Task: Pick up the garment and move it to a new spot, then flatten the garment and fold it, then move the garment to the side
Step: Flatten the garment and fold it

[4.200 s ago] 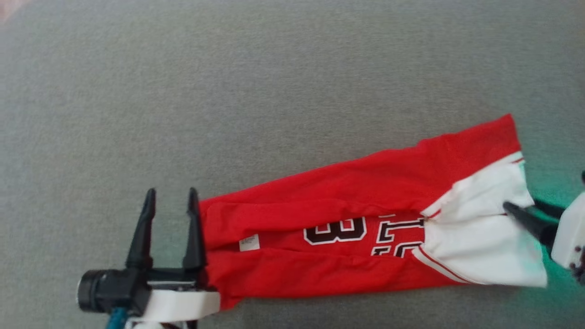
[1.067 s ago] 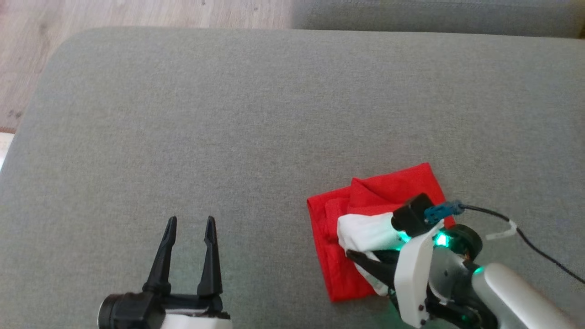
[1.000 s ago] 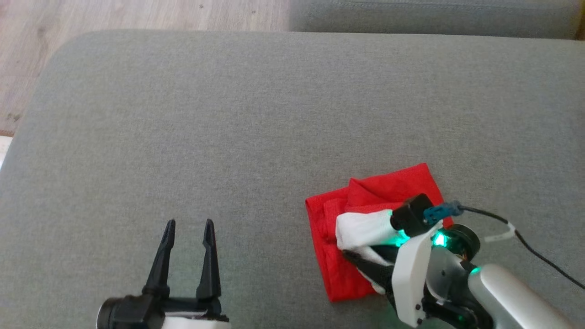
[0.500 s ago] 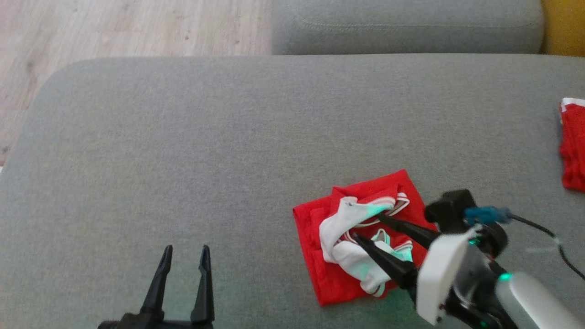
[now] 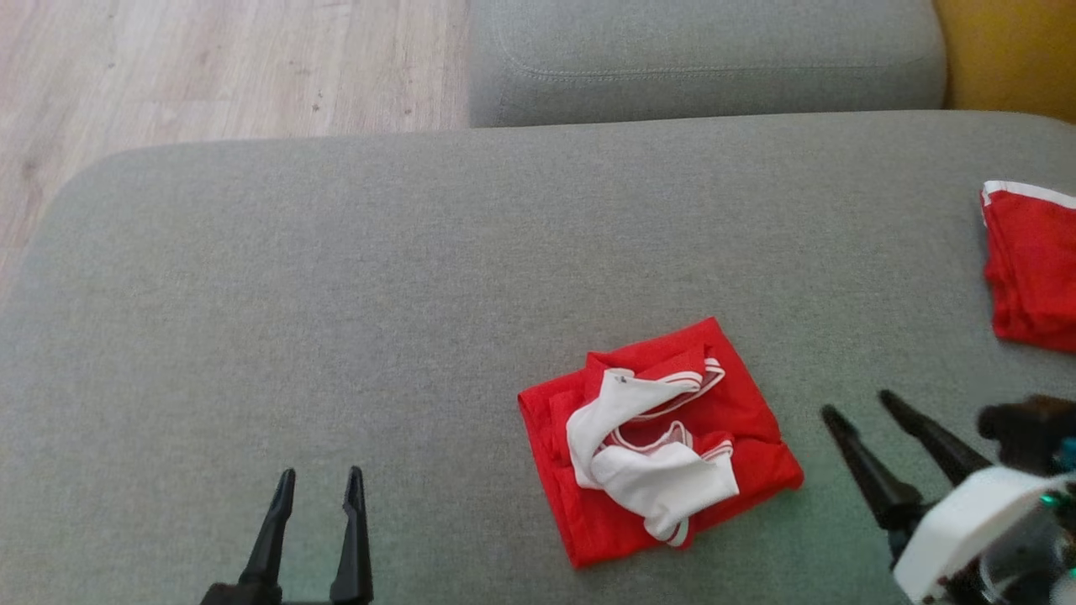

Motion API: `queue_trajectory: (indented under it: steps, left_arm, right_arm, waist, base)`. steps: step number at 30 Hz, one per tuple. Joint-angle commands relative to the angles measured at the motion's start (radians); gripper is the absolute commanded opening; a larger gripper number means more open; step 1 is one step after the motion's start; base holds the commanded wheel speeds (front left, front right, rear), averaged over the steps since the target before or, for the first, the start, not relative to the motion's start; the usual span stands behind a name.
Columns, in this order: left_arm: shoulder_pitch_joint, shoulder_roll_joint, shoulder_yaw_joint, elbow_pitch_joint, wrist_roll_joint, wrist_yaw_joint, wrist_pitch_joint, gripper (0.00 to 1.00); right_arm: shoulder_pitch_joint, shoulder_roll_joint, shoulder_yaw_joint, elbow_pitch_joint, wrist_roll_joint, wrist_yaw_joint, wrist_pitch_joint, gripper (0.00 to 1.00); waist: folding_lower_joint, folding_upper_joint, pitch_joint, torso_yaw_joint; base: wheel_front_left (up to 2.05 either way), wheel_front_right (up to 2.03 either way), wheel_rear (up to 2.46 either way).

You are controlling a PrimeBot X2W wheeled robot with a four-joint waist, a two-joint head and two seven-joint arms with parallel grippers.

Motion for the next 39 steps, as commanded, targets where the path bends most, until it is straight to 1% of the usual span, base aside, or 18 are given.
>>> queue_trajectory:
  steps: [1, 5, 9, 10, 11, 12, 13, 19, 23, 26, 33, 37, 38, 39]
  left_arm:
    - [-0.011, -0.005, 0.036, -0.022, 0.010, -0.003, -0.010, 1.00]
    - [-0.014, -0.005, 0.044, -0.004, 0.011, -0.013, -0.010, 1.00]
    - [-0.023, -0.005, 0.047, 0.003, 0.011, -0.018, -0.010, 1.00]
    - [-0.026, -0.005, 0.046, 0.005, 0.011, -0.019, -0.010, 1.00]
    - [-0.030, -0.005, 0.045, 0.008, 0.012, -0.020, -0.010, 1.00]
    - [-0.035, -0.005, 0.043, 0.009, 0.013, -0.020, -0.010, 1.00]
    - [-0.040, -0.005, 0.041, 0.009, 0.013, -0.021, -0.010, 1.00]
    - [-0.064, -0.005, 0.022, 0.016, 0.015, -0.021, -0.010, 1.00]
    - [-0.076, -0.005, 0.009, 0.019, 0.011, -0.018, -0.010, 1.00]
    - [-0.082, -0.005, 0.005, 0.021, 0.008, -0.016, -0.010, 1.00]
    - [-0.092, -0.005, -0.009, 0.025, 0.001, -0.012, -0.010, 1.00]
    - [-0.101, -0.005, -0.019, 0.030, -0.007, -0.011, -0.010, 1.00]
    - [-0.101, -0.005, -0.019, 0.030, -0.007, -0.011, -0.010, 1.00]
    - [-0.103, -0.005, -0.021, 0.030, -0.011, -0.010, -0.010, 1.00]
  right_arm:
    - [-0.011, -0.001, -0.016, -0.017, -0.033, 0.007, -0.037, 1.00]
    - [-0.001, 0.049, -0.060, 0.055, -0.127, 0.007, -0.145, 1.00]
    - [-0.028, 0.092, -0.046, 0.134, -0.162, 0.007, -0.227, 1.00]
    - [-0.042, 0.099, -0.036, 0.153, -0.165, 0.007, -0.242, 0.89]
    - [-0.059, 0.101, -0.020, 0.172, -0.169, 0.007, -0.251, 0.68]
    - [-0.078, 0.104, -0.002, 0.192, -0.166, 0.007, -0.258, 0.21]
    - [-0.098, 0.109, 0.015, 0.213, -0.160, 0.007, -0.264, 0.00]
    - [-0.225, 0.116, 0.130, 0.362, -0.127, 0.007, -0.264, 0.00]
    - [-0.294, 0.104, 0.211, 0.459, -0.111, 0.007, -0.245, 0.00]
    - [-0.345, 0.100, 0.264, 0.510, -0.100, 0.007, -0.236, 0.00]
    - [-0.460, 0.096, 0.403, 0.565, -0.067, 0.007, -0.192, 0.00]
    - [-0.524, 0.118, 0.492, 0.579, -0.055, 0.007, -0.175, 0.00]
    - [-0.524, 0.118, 0.492, 0.579, -0.055, 0.007, -0.175, 0.00]
    - [-0.538, 0.127, 0.516, 0.582, -0.050, 0.007, -0.172, 0.00]
  waist:
    - [0.0001, 0.0000, -0.002, -0.002]
    - [0.0001, 0.0000, -0.002, -0.004]
    - [0.0001, 0.0000, 0.008, -0.007]
    - [0.0001, 0.0000, 0.012, -0.006]
    - [0.0001, 0.0000, 0.020, -0.006]
    - [0.0001, 0.0000, 0.026, -0.006]
    - [0.0001, 0.0000, 0.032, -0.005]
    - [0.0001, 0.0000, 0.060, 0.009]
    - [0.0001, 0.0000, 0.072, 0.026]
    - [0.0001, 0.0000, 0.077, 0.036]
    - [0.0001, 0.0000, 0.082, 0.064]
    - [0.0001, 0.0000, 0.079, 0.089]
    - [0.0001, 0.0000, 0.079, 0.089]
    - [0.0001, 0.0000, 0.078, 0.095]
  base:
    - [0.00, 0.00, 0.00]
    - [0.00, 0.00, 0.00]
    - [0.00, 0.00, 0.00]
    - [0.00, 0.00, 0.00]
    - [0.00, 0.00, 0.00]
    - [0.00, 0.00, 0.00]
    - [0.00, 0.00, 0.00]
    - [0.00, 0.00, 0.00]
    - [0.00, 0.00, 0.00]
    - [0.00, 0.00, 0.00]
    - [0.00, 0.00, 0.00]
    - [0.00, 0.00, 0.00]
    - [0.00, 0.00, 0.00]
    - [0.00, 0.00, 0.00]
